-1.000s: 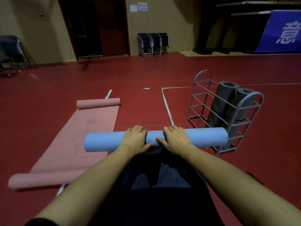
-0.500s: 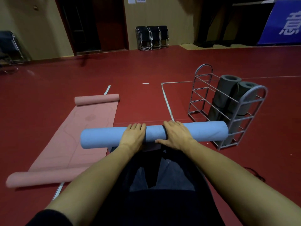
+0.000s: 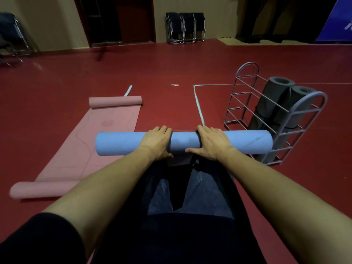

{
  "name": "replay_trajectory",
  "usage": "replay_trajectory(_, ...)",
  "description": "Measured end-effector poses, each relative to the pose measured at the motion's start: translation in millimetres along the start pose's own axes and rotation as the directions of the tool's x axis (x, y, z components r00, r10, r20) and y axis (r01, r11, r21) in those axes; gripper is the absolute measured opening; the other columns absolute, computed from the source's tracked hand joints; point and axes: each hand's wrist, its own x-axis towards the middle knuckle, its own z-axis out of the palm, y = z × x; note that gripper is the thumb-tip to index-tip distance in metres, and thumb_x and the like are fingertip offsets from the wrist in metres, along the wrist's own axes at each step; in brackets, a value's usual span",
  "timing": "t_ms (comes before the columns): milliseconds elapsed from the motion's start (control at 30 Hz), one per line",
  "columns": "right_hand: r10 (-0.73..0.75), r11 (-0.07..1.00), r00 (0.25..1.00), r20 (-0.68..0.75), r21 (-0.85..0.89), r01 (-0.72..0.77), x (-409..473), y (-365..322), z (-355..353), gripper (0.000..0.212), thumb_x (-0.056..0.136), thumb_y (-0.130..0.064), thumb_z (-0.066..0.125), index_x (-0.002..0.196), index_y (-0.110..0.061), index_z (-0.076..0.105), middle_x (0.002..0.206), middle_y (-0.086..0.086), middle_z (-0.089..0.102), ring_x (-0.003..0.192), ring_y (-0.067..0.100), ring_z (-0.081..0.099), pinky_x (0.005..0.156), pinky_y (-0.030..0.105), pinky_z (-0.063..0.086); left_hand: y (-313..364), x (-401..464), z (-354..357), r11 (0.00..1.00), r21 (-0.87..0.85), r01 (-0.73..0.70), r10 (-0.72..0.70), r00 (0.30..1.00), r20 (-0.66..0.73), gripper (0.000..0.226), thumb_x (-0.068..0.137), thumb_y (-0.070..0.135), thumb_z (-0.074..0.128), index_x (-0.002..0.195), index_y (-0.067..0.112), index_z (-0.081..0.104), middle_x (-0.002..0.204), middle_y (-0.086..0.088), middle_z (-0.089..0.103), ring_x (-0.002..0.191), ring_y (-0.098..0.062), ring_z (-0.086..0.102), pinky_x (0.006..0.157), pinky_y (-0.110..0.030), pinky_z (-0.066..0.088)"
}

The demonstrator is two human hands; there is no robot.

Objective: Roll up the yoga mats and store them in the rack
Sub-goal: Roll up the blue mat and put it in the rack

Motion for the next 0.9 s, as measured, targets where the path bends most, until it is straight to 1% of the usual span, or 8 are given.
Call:
replay_trajectory(133,-0.004,1.0,0.999,-0.033,0.014,0.005,0,-3,9,0.084,0.072,-0.088,0.058,0.117,-0.018,0.048,0.119,0.006,0.063,0.112,0.031,0.057,0.102,0.045,0.04,5,-2,14,0.999,0.033,0.04,-0.038,0.998,-0.042,0.079,0.073,0.048,0.083,0.134,0.013,0.047,0.124,-0.007,0.056,0.115,-0.032,0.056,0.105,-0.042,0.036)
replay_trajectory(267,-0.024,1.0,0.997,-0.07,-0.021,0.023,-6,1,17,0.09,0.069,-0.08,0.07,0.129,-0.017,0.049,0.121,0.01,0.056,0.11,0.033,0.054,0.102,0.045,0.041,9,-4,24,0.994,0.072,0.078,-0.069,0.99,-0.119,0.06,0.072,0.027,0.081,0.124,0.012,0.055,0.111,-0.007,0.061,0.102,-0.033,0.061,0.099,-0.043,0.042)
replay_trajectory(367,-0.045,0.995,0.996,-0.071,-0.091,0.038,-10,5,19,0.091,0.069,-0.072,0.073,0.137,-0.017,0.046,0.119,0.009,0.056,0.112,0.033,0.054,0.102,0.044,0.041,8,-2,17,0.996,0.082,0.042,-0.035,0.996,-0.08,0.06,0.074,0.029,0.078,0.126,0.012,0.054,0.114,-0.008,0.061,0.104,-0.033,0.06,0.095,-0.042,0.043)
replay_trajectory(433,-0.071,0.987,0.995,-0.063,-0.151,0.061,-11,6,17,0.088,0.075,-0.068,0.069,0.14,-0.015,0.044,0.12,0.009,0.057,0.112,0.033,0.055,0.1,0.045,0.042,9,-4,11,0.996,0.083,0.035,-0.029,0.997,-0.075,0.06,0.076,0.03,0.076,0.128,0.011,0.052,0.117,-0.008,0.06,0.107,-0.033,0.059,0.095,-0.042,0.042)
replay_trajectory(533,-0.129,0.96,0.991,-0.042,-0.256,0.114,-7,6,7,0.088,0.08,-0.068,0.064,0.142,-0.009,0.044,0.119,0.012,0.058,0.106,0.035,0.056,0.093,0.047,0.045,8,-8,4,0.995,0.084,0.046,-0.039,0.996,-0.082,0.062,0.074,0.032,0.078,0.127,0.012,0.053,0.116,-0.008,0.06,0.105,-0.033,0.059,0.091,-0.043,0.043)
replay_trajectory(633,-0.148,0.94,0.986,-0.069,-0.321,0.119,0,6,-8,0.086,0.08,-0.065,0.067,0.14,-0.007,0.046,0.115,0.013,0.059,0.1,0.036,0.056,0.087,0.048,0.046,2,-6,-9,0.993,0.11,0.049,-0.033,0.989,-0.144,0.06,0.071,0.035,0.081,0.12,0.011,0.056,0.109,-0.009,0.062,0.096,-0.034,0.06,0.084,-0.044,0.046)
replay_trajectory(767,-0.179,0.921,0.972,-0.153,-0.375,0.11,11,10,-39,0.084,0.083,-0.066,0.067,0.138,-0.005,0.047,0.111,0.014,0.058,0.095,0.035,0.055,0.084,0.048,0.045,-7,2,-44,0.99,0.143,0.021,0.015,0.969,-0.245,0.069,0.072,0.048,0.08,0.123,0.011,0.053,0.114,-0.008,0.059,0.102,-0.034,0.057,0.087,-0.044,0.042)
replay_trajectory(900,-0.193,0.914,0.953,-0.234,-0.397,0.088,19,16,-72,0.085,0.084,-0.069,0.063,0.137,-0.005,0.047,0.111,0.015,0.058,0.095,0.037,0.055,0.086,0.049,0.042,-15,6,-81,0.984,0.18,0.018,0.044,0.942,-0.334,0.076,0.065,0.053,0.084,0.121,0.011,0.054,0.111,-0.008,0.06,0.099,-0.033,0.058,0.084,-0.044,0.043)
